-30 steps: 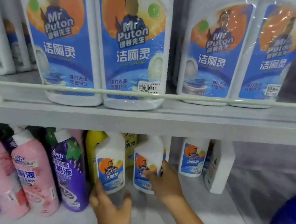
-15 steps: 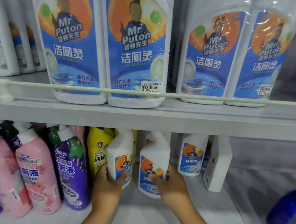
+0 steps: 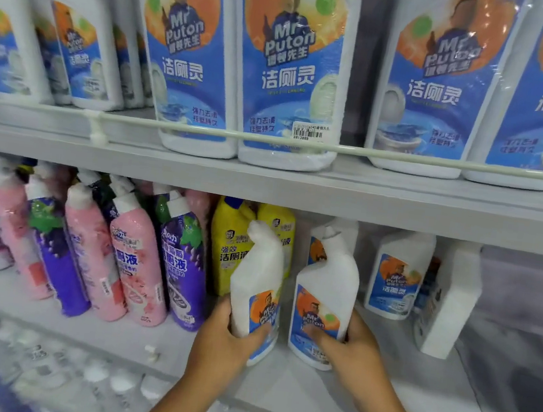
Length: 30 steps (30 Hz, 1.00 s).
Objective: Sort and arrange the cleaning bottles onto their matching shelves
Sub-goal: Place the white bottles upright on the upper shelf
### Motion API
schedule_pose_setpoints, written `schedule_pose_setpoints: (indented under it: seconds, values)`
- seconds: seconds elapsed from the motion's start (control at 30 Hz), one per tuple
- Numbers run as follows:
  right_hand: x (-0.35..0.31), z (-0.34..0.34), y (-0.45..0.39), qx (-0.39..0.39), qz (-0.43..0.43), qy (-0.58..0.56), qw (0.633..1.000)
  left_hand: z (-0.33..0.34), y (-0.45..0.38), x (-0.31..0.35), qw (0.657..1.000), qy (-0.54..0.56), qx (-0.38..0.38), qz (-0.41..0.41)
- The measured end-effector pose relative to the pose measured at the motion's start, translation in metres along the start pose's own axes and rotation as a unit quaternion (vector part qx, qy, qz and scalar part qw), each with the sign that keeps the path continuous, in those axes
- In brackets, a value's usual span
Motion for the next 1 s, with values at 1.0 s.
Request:
schedule_pose_setpoints:
  seconds: [1.0]
  values:
    - [-0.314,0.293,0.183,-0.028,-0.208,-0.053,0.976,-0.464,0.054,0.125,0.959,0.173,0.034,0.220]
Point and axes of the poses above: each hand's wrist, its own y-axis away from the middle knuckle, its own z-axis out of the palm, x = y × z, the point moved 2 cm from there along -y, towards the middle knuckle, and after that the axes turned 1 degree about y, right-handed, at the moved point
